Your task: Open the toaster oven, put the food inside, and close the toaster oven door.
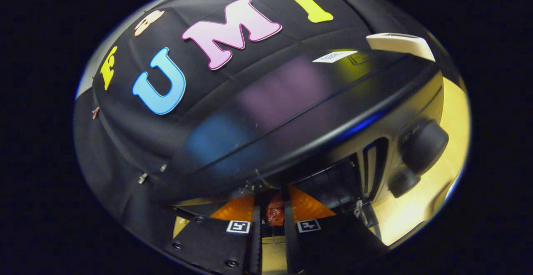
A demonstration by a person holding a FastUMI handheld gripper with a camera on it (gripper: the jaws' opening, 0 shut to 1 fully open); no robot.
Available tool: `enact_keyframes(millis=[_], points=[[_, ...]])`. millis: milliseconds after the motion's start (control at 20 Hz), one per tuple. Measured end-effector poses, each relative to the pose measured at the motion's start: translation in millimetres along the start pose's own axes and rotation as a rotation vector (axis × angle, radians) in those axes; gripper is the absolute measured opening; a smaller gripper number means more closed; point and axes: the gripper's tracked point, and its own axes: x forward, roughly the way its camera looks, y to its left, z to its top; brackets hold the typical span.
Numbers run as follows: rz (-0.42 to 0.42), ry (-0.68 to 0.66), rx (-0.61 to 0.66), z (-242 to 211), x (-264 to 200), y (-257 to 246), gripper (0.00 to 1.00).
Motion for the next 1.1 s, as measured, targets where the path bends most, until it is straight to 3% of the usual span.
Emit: enact_keyframes(millis=[100, 200, 350, 1100], points=[[-0.121, -0.026, -0.122, 6, -1, -24, 0.39], [-0.076, -0.024, -0.165, 1, -6, -10, 0.54], [-0.09, -0.035, -0.275, 0, -24, -2, 1.0], [-0.02, 0.024, -0.361, 6, -172, 12, 0.99]])
